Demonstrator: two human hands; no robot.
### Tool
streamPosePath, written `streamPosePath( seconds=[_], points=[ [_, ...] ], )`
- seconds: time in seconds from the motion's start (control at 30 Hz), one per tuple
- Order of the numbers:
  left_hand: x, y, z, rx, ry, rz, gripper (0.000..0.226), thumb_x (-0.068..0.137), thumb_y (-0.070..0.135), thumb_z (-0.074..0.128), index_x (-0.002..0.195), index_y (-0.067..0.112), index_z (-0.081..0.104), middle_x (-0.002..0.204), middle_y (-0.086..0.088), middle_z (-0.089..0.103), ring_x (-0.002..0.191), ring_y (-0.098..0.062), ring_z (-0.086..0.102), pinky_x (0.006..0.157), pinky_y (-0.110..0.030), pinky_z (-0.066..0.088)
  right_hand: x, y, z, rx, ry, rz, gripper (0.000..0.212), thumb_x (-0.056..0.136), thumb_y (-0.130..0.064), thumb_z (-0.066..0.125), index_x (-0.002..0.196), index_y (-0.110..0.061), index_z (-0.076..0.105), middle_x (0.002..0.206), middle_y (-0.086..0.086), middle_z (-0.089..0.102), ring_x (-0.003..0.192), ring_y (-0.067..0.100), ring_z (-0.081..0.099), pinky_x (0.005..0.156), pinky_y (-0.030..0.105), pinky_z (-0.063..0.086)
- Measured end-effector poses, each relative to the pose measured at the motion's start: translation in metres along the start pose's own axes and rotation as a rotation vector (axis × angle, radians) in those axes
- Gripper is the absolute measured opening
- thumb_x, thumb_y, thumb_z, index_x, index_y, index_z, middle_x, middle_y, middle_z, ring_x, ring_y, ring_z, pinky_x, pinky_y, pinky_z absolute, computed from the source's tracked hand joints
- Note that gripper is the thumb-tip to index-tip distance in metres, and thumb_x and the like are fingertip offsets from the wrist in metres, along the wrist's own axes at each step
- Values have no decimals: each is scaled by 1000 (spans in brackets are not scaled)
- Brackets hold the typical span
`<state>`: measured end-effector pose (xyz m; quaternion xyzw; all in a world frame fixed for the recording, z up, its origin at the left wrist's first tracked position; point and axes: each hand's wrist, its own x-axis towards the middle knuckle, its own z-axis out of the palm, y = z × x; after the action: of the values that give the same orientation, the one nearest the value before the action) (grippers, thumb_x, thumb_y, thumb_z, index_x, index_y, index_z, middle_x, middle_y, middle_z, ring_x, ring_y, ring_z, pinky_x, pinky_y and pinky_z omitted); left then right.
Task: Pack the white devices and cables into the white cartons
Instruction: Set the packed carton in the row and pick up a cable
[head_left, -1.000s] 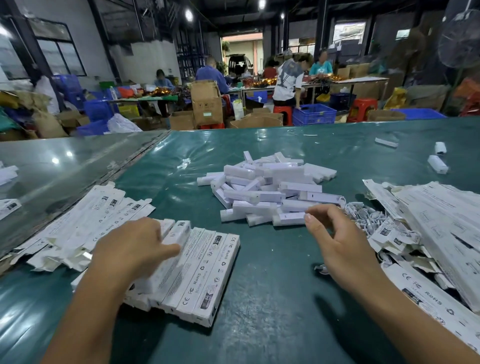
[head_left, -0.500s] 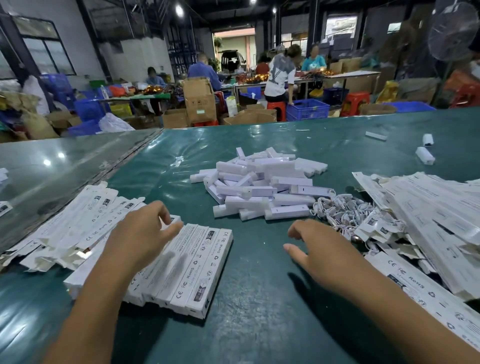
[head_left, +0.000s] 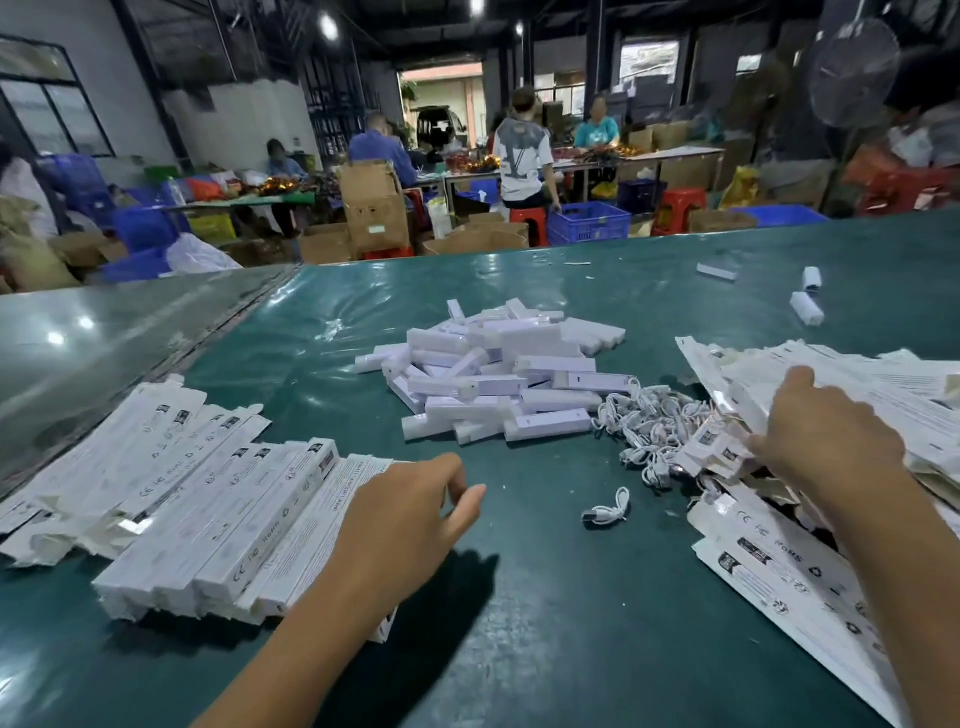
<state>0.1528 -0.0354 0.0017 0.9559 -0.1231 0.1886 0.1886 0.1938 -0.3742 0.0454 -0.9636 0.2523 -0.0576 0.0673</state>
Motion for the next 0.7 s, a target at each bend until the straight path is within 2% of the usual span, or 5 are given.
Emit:
streamPosePath(
  seconds=[0.13, 0.23, 0.4, 0.57, 0.7],
  points=[
    [0, -1, -1, -55, 44, 21, 31, 92, 45, 62, 69, 26, 53, 47, 8, 36, 48, -8, 42, 50, -26, 30, 4, -3, 7, 13, 114, -52, 37, 90, -9, 61, 119, -6, 38, 95, 14, 56, 82, 34, 51, 65, 38, 40],
    [0, -1, -1, -69, 30, 32, 30, 93, 44, 63, 71, 26, 54, 48, 8, 37, 50, -9, 42, 52, -27, 33, 4, -8, 6, 16, 125, -66, 23, 92, -8, 58, 112, -6, 47, 82, 6, 43, 79, 31, 47, 65, 36, 38],
    [-2, 3, -1, -91, 23, 68, 29, 93, 43, 63, 70, 30, 51, 48, 8, 37, 53, -11, 44, 52, -23, 27, -3, -9, -4, 23, 145, -129, 22, 96, -7, 56, 118, -8, 58, 107, 14, 56, 92, 33, 54, 70, 36, 40],
    [-6, 18, -4, -200, 112, 201, 18, 92, 46, 62, 97, 29, 61, 77, 18, 49, 71, -2, 50, 64, -19, 39, -44, -35, -26, 541, 496, -723, 12, 99, -17, 61, 110, -12, 57, 94, 8, 69, 69, 24, 61, 62, 37, 52],
    [-12, 35, 0, -366, 111, 259, 65, 85, 57, 70, 136, 24, 48, 120, 15, 56, 109, -6, 58, 90, -17, 45, -103, -73, -9, 881, 274, -1046, 27, 92, -24, 74, 107, -30, 52, 87, -18, 67, 79, 2, 66, 63, 11, 50]
  ],
)
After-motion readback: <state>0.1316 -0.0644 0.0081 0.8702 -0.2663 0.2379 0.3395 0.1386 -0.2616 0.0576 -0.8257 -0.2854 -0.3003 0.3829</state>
